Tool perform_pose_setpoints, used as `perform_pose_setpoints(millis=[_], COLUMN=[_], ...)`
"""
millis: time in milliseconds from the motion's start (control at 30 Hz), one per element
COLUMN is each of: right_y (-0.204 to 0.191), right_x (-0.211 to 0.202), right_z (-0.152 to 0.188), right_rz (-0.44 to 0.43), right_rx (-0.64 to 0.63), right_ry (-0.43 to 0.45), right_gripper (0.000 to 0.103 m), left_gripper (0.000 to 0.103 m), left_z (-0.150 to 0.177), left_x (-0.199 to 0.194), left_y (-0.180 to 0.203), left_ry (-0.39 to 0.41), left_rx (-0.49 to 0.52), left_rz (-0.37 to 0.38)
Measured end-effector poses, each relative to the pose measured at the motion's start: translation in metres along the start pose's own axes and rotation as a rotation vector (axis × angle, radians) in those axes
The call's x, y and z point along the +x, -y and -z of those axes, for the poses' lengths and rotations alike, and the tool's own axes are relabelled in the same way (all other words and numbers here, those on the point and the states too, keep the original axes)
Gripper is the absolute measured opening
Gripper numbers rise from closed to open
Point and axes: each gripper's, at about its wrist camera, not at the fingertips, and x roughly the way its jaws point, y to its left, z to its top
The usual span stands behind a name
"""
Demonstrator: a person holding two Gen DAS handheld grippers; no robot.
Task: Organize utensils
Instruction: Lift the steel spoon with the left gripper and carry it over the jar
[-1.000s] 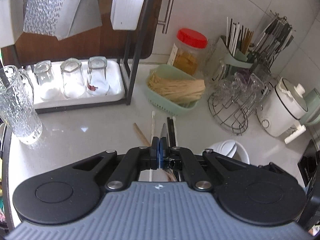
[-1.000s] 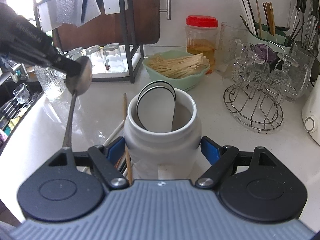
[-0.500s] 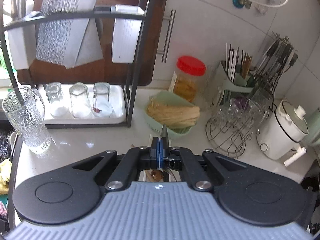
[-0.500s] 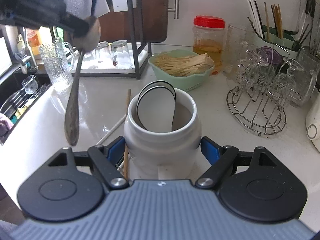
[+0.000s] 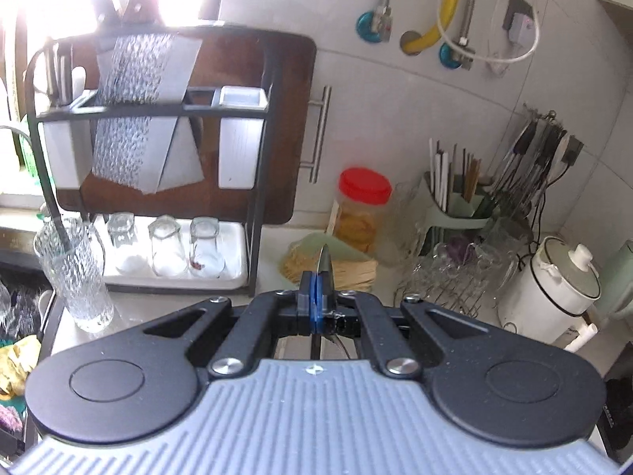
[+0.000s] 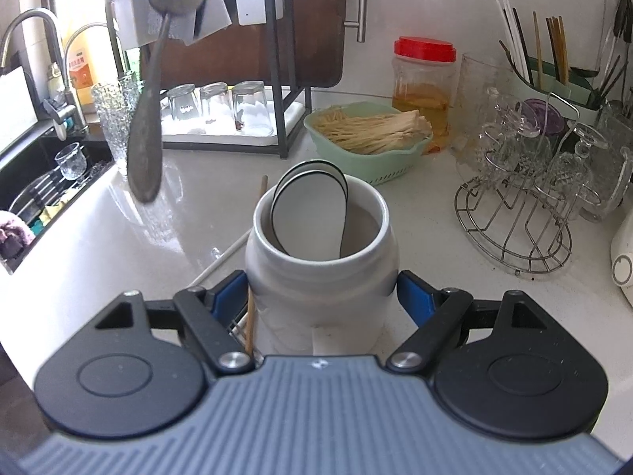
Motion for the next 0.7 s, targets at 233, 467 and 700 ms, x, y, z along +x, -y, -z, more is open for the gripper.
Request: perform_pose_setpoints(millis=[233,467,700], right_y=[0.000,-0.002,-0.002], right_x=[-0.001,-0.002,-0.004], right_z=[-0.001,0.001,0.004], right_rz=[-0.006,-0.013,-0.029], right_rx=[-0.015,-0.021,-0.029], right_ry=[-0.006,0.000,0.011], right_gripper=[0.084,0.084,0.084], left_gripper=[0.001,0.001,0.001], left_z=[-0.011,-0.004,0.017], left_x=[-0.004,0.028,0.059], left_y=[0.021,0.047,0.071], left_ry=[0.047,0.019,-0.004], left_rx=[0.049,0.134,0.231], left_rz=[0.023,0.031,0.038])
